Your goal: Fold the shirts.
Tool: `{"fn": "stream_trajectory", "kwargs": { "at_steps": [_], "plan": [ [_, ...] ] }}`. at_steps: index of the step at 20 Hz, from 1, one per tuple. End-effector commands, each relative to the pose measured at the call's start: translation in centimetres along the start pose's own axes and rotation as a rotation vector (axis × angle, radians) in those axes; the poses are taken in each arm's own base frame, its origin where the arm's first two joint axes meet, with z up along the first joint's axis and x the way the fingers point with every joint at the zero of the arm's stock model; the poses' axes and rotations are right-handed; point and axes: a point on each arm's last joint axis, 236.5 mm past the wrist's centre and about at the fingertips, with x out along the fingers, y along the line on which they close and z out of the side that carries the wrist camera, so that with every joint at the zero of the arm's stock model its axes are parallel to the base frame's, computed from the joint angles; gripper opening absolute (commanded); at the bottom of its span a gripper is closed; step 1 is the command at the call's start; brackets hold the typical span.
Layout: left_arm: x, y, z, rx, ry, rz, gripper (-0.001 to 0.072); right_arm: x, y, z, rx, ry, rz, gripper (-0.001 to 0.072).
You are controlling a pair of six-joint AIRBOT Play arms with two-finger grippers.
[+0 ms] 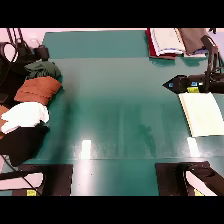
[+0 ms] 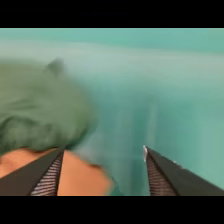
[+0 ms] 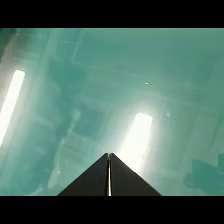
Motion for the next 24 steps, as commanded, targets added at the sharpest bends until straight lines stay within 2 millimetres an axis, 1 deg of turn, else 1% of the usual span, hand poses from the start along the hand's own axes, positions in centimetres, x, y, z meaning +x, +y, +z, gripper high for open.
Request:
{"fn": "stream_trajectory", "kwargs": {
  "at_steps": [1,2,3,5,6,9,11,12,13,14,15,16,17,18,19,20,21,22,23,24],
  "plan": [
    [6.8,6.5,-3.7,-0.062,0.074,0.102,0.0591,0.1,0.0,-0.1,0.000,0.004,0.000,0.0019],
    [8.4,7.0,-4.5,-0.065,0.080,0.105,0.0590,0.2,-0.1,-0.2,0.003,0.006,0.000,0.0019],
    [9.9,6.9,-5.1,-0.060,0.075,0.100,0.0591,0.4,-0.3,-0.6,0.009,0.015,-0.001,0.0018],
    [12.1,6.6,-5.7,-0.052,0.054,0.088,0.0590,1.0,-0.7,-1.6,0.022,0.042,-0.002,0.0019],
    [12.9,6.5,-5.7,-0.055,0.035,0.080,0.0590,1.1,-0.7,-1.8,0.025,0.047,-0.003,0.0019],
    [14.2,6.2,-6.0,-0.074,0.016,0.064,0.0590,1.1,-0.8,-1.4,0.026,0.032,-0.005,0.0019],
    [14.2,5.9,-5.7,-0.100,-0.001,0.050,0.0589,1.1,-0.7,-1.1,0.029,0.018,-0.001,0.0019],
    [14.2,5.7,-5.2,-0.109,-0.020,0.043,0.0522,1.1,-0.7,-1.0,0.030,0.012,-0.001,0.0019],
    [14.0,5.7,-5.0,-0.115,-0.022,0.041,0.0262,1.1,-0.7,-0.9,0.030,0.010,-0.001,0.0018],
    [13.7,5.6,-4.8,-0.120,-0.021,0.040,0.0018,1.1,-0.7,-0.8,0.029,0.008,-0.001,0.0018],
    [13.1,5.5,-4.3,-0.129,-0.018,0.038,0.0025,0.8,-0.5,-0.4,0.023,-0.003,0.000,0.0019],
    [12.1,5.5,-3.2,-0.131,-0.017,0.039,0.0025,0.3,-0.2,0.4,0.010,-0.023,0.000,0.0018],
    [10.4,5.4,-1.2,-0.131,-0.041,0.038,0.0025,-0.4,0.3,1.5,-0.005,-0.055,0.002,0.0019],
    [8.1,5.3,1.6,-0.131,-0.091,0.033,0.0025,-1.4,1.0,3.0,-0.025,-0.100,0.005,0.0018],
    [4.9,5.1,5.0,-0.131,-0.164,0.026,0.0025,-2.5,1.7,4.4,-0.047,-0.143,0.008,0.0019],
    [1.1,4.8,8.3,-0.131,-0.242,0.017,0.0025,-3.8,2.6,5.9,-0.071,-0.190,0.012,0.0018],
    [-3.5,4.2,11.5,-0.112,-0.326,0.006,0.0025,-5.1,3.4,7.3,-0.094,-0.233,0.013,0.0018],
    [-7.9,3.4,13.8,-0.062,-0.398,-0.003,0.0025,-6.5,4.2,8.6,-0.119,-0.280,0.014,0.0018],
    [-12.6,2.1,15.5,-0.008,-0.466,-0.019,0.0025,-7.8,5.0,9.8,-0.138,-0.322,0.018,0.0018],
    [-16.6,0.5,16.2,0.035,-0.510,-0.043,0.0024,-9.1,5.8,10.8,-0.158,-0.362,0.021,0.0018]
  ]
}}
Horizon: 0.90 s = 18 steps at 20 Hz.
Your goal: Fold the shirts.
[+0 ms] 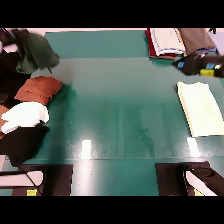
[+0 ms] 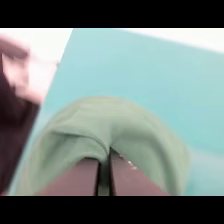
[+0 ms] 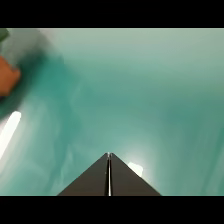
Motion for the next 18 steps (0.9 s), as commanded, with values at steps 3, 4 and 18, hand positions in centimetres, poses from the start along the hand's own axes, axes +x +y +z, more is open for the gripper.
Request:
{"fn": "stream_trajectory", "kwargs": {
  "at_steps": [3,4,18],
  "plan": [
    [-16.7,-9.6,7.8,0.200,-0.134,-0.207,0.0025,-5.1,3.5,7.2,-0.099,-0.212,0.017,0.0018],
    [-18.2,-12.1,6.4,0.237,-0.092,-0.272,0.0024,-5.9,3.9,7.9,-0.115,-0.236,0.013,0.0018],
    [-12.0,-24.0,-18.2,0.269,0.552,-0.506,0.0568,-8.4,5.2,8.9,-0.173,-0.254,0.001,0.0018]
  ]
}}
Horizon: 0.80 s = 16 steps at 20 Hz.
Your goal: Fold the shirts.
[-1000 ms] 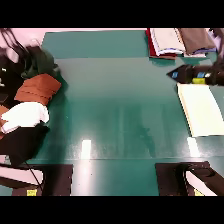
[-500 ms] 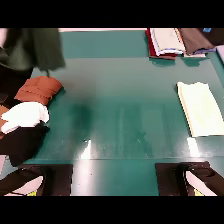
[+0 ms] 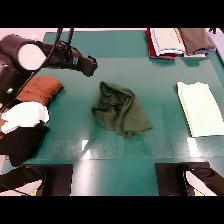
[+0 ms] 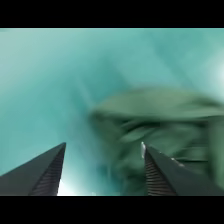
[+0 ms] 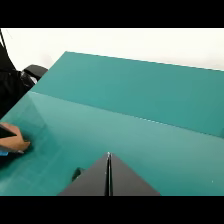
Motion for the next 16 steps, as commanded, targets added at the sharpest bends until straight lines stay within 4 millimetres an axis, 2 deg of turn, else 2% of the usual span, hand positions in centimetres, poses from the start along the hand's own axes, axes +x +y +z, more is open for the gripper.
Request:
{"fn": "stream_trajectory", "kwargs": {
  "at_steps": [1,3,4,7,12,15,16],
  "plan": [
    [4.2,3.5,-4.4,-0.231,0.130,-0.016,0.0568,-0.1,0.1,-0.3,-0.001,0.013,0.004,0.0018],
    [7.1,3.3,-8.1,-0.352,0.223,-0.100,0.0568,-0.1,0.1,-0.5,-0.001,0.023,0.004,0.0018],
    [8.5,2.5,-10.1,-0.389,0.273,-0.146,0.0568,-0.1,0.1,-0.6,-0.001,0.026,0.004,0.0018],
    [11.0,-2.0,-14.3,-0.406,0.388,-0.317,0.0569,-0.1,0.1,-0.6,-0.002,0.026,0.003,0.0018],
    [12.5,-7.6,-19.7,-0.327,0.530,-0.407,0.0570,0.0,0.1,-0.6,-0.001,0.028,0.002,0.0019],
    [12.6,-8.8,-21.5,-0.289,0.580,-0.412,0.0567,0.1,0.0,-0.8,0.000,0.035,0.002,0.0018],
    [12.7,-8.5,-21.6,-0.275,0.581,-0.399,0.0452,0.1,0.0,-1.1,0.001,0.049,0.004,0.0019]
  ]
}}
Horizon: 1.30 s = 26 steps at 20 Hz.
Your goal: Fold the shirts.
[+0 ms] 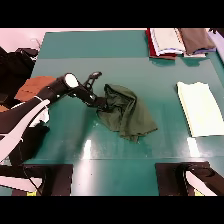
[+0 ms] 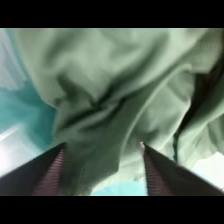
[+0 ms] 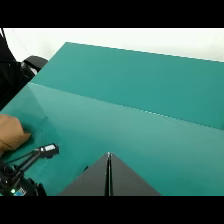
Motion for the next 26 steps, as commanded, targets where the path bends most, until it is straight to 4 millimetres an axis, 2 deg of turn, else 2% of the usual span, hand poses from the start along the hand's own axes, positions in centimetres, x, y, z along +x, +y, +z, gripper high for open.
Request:
{"fn": "stream_trajectory", "kwargs": {
  "at_steps": [1,2,4,5,7,9,10,11,12,14,16,19,20,23,25,26],
  "plan": [
    [1.0,0.7,-1.2,0.040,0.044,0.032,0.0209,0.3,-0.1,-1.0,0.002,0.045,0.000,0.0018],
    [0.6,1.6,-0.9,0.042,0.038,0.054,0.0029,0.6,-0.2,-2.1,0.006,0.089,0.004,0.0018],
    [-1.5,3.3,1.0,-0.008,-0.009,0.072,0.0026,1.4,-0.9,-5.8,0.031,0.249,0.001,0.0019],
    [-3.0,4.3,2.3,-0.024,-0.054,0.083,0.0025,1.9,-1.8,-8.6,0.070,0.349,-0.015,0.0018],
    [-6.0,5.9,4.5,-0.050,-0.129,0.101,0.0025,3.0,-4.3,-15.0,0.130,0.533,-0.068,0.0018],
    [-8.1,7.3,5.6,-0.073,-0.169,0.113,0.0025,4.3,-5.9,-22.3,0.218,0.691,-0.086,0.0019],
    [-8.6,7.9,5.7,-0.085,-0.176,0.118,0.0025,4.7,-6.5,-26.5,0.270,0.770,-0.092,0.0147],
    [-8.8,8.3,5.6,-0.090,-0.175,0.121,0.0025,5.1,-7.0,-30.4,0.320,0.839,-0.100,0.0429],
    [-8.9,8.6,5.6,-0.093,-0.176,0.127,0.0025,5.4,-7.1,-34.5,0.388,0.914,-0.094,0.0522],
    [-8.9,8.6,5.6,-0.090,-0.177,0.128,0.0025,6.5,-5.9,-40.4,0.516,0.987,-0.035,0.0522],
    [-8.9,8.6,5.7,-0.089,-0.178,0.128,0.0025,8.3,-3.8,-43.3,0.612,0.999,0.049,0.0513],
    [-8.9,8.6,5.7,-0.089,-0.181,0.129,0.0025,10.3,-1.8,-46.3,0.620,1.052,0.083,0.0512],
    [-8.9,8.6,5.7,-0.089,-0.181,0.129,0.0026,11.1,-1.3,-46.8,0.600,1.068,0.089,0.0510],
    [-8.9,8.6,5.7,-0.088,-0.179,0.129,0.0026,13.1,-0.3,-47.4,0.533,1.092,0.107,0.0425],
    [-8.9,8.8,5.5,-0.085,-0.171,0.137,0.0025,14.1,-0.4,-47.2,0.472,1.093,0.110,0.0134],
    [-8.9,8.8,5.4,-0.083,-0.166,0.141,0.0025,14.5,-0.7,-46.6,0.445,1.080,0.107,0.0015]
  ]
}}
